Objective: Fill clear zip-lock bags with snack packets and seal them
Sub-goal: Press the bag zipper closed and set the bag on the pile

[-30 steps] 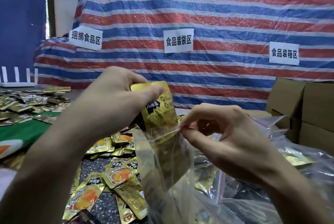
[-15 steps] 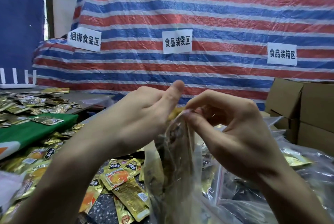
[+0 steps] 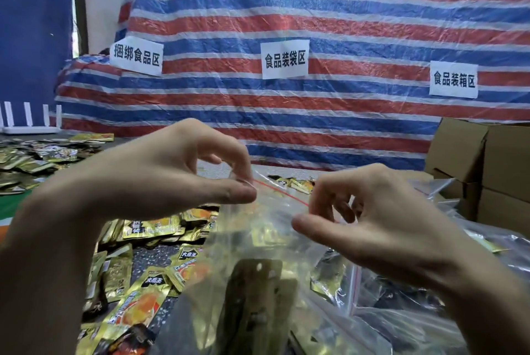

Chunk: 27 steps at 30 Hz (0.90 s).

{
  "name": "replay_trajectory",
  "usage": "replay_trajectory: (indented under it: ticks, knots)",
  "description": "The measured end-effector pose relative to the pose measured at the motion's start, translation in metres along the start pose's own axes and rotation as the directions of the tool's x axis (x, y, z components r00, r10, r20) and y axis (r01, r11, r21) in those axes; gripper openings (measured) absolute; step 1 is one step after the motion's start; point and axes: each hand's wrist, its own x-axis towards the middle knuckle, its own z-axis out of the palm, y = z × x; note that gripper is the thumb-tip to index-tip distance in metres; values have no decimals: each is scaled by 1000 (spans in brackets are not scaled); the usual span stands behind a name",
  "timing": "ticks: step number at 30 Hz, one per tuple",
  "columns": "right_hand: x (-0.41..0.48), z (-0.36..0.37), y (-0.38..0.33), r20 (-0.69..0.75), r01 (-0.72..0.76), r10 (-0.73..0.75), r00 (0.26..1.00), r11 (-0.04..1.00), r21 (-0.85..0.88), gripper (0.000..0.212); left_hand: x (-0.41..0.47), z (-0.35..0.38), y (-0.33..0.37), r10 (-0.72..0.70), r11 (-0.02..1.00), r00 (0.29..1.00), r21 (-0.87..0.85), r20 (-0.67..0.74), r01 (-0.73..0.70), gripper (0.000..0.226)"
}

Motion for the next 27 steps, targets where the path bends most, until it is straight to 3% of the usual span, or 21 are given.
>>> replay_trajectory:
  ticks: [3, 6, 12, 15, 18, 23, 27]
  knots:
    - [2, -1, 11, 190, -66, 66, 980, 998, -6, 30, -2, -3, -5, 30, 1000, 999, -8, -13, -30, 18]
    - [3, 3, 21, 299, -133, 130, 945, 991, -10, 10, -4, -5, -12, 6, 1000, 999, 24, -54, -4, 17]
    - [6, 6, 29, 308, -205, 164, 937, 973, 107, 5, -12, -16, -30, -112, 993, 993, 40, -22, 113, 26]
    - [5, 3, 26, 344, -223, 138, 929, 949, 223, 4, -20, -22, -37, -99, 994, 993, -29, 65, 101, 28]
    - [4, -1, 23, 290, -184, 95, 952, 937, 297, 12, -27, -29, -43, -93, 988, 992, -112, 88, 102, 24]
    - [4, -6, 23, 180, -105, 39, 983, 924, 368, 22, -25, -29, -49, -57, 989, 996, -141, -73, 47, 27]
    - [0, -13, 31, 168, -132, 66, 983, 901, 414, 25, -20, -26, -51, -62, 975, 982, -221, -178, 22, 36]
